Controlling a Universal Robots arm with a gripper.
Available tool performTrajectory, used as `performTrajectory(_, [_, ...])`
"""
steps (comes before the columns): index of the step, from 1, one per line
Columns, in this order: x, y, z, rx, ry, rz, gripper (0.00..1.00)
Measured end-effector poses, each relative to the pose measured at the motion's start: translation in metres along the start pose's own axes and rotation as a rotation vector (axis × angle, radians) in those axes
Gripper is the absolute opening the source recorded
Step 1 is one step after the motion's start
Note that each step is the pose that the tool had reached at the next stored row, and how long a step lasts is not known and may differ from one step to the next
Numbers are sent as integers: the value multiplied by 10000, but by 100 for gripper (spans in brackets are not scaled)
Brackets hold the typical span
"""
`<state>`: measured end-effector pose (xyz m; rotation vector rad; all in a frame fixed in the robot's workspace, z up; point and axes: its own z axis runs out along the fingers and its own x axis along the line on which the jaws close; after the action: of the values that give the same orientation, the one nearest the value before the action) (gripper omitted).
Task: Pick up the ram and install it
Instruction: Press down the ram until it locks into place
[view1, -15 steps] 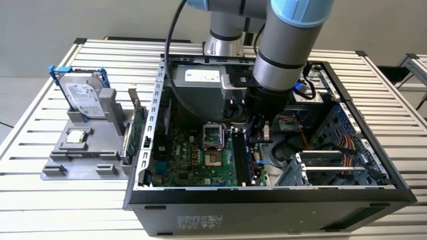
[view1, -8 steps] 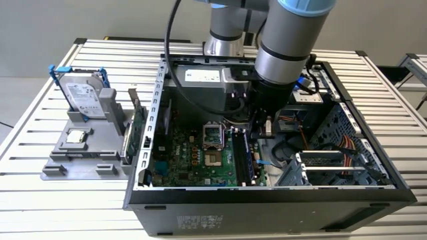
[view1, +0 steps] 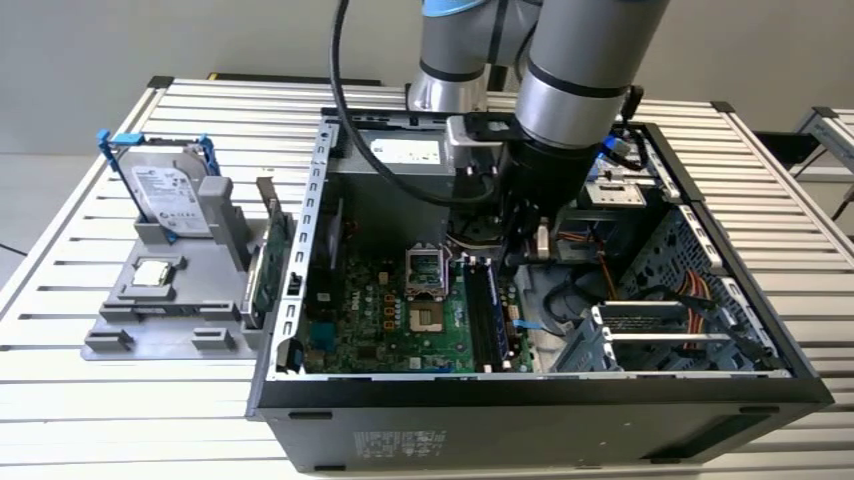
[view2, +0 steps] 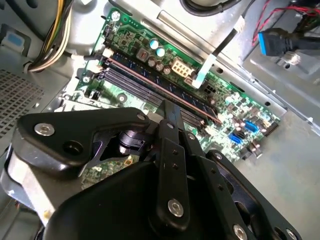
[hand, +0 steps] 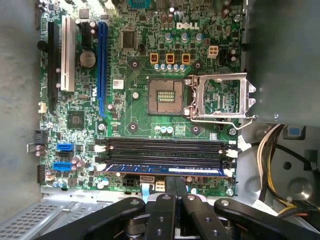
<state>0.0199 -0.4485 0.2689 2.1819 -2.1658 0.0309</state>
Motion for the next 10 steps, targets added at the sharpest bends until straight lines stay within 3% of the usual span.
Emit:
performTrajectory(7, [7, 3, -108, 0, 0, 0, 0])
performTrajectory(10, [12, 6, -193, 0, 0, 0, 0])
